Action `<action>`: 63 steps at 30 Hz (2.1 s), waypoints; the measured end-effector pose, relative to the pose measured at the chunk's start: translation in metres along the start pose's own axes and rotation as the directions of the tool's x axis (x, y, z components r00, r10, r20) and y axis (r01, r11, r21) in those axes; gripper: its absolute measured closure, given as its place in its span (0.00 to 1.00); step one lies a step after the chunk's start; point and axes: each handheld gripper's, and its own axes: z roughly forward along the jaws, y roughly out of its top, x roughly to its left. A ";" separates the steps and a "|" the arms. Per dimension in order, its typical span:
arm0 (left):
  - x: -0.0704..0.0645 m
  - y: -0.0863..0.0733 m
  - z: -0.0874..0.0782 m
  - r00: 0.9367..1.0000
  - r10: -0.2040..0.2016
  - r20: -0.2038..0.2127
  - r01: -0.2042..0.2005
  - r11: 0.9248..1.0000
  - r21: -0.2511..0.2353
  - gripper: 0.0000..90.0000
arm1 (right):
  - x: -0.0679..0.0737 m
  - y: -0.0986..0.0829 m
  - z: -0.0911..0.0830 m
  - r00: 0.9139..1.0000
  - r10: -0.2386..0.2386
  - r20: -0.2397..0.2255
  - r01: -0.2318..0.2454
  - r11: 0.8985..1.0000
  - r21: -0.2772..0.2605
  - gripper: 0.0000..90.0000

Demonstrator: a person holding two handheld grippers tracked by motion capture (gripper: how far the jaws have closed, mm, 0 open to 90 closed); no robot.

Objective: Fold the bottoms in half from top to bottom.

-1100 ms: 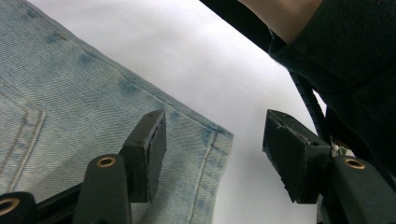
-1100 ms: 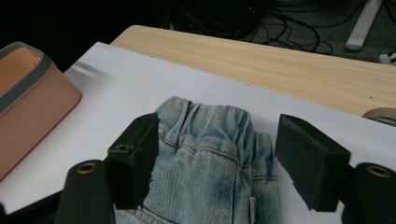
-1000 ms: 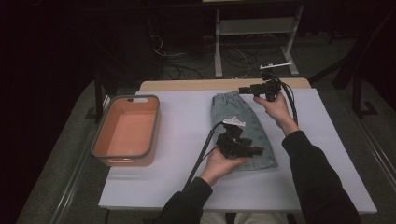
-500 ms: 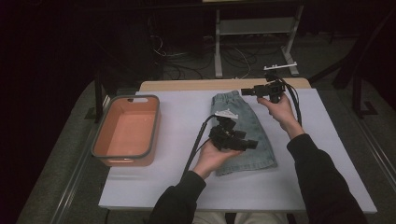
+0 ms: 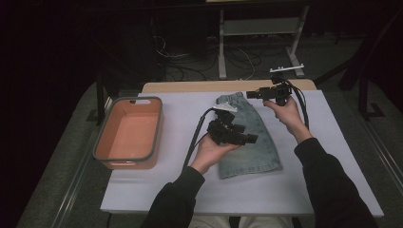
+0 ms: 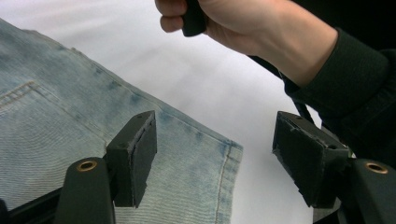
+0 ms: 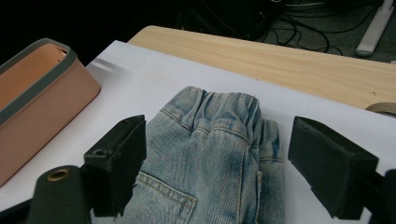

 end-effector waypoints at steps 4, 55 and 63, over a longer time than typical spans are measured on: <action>0.004 0.004 -0.005 1.000 -0.001 -0.005 0.001 1.000 -0.005 0.33 | 0.000 -0.001 0.000 1.000 -0.004 -0.004 0.004 1.000 0.000 0.21; 0.100 0.019 -0.037 0.974 -0.141 -0.177 0.126 0.988 -0.091 0.28 | -0.018 -0.011 0.019 0.999 0.042 0.010 -0.043 0.998 0.048 0.17; 0.114 0.015 -0.033 0.966 -0.179 -0.186 0.158 0.980 -0.120 0.28 | -0.022 -0.014 0.023 0.998 0.067 0.007 -0.068 0.997 0.049 0.16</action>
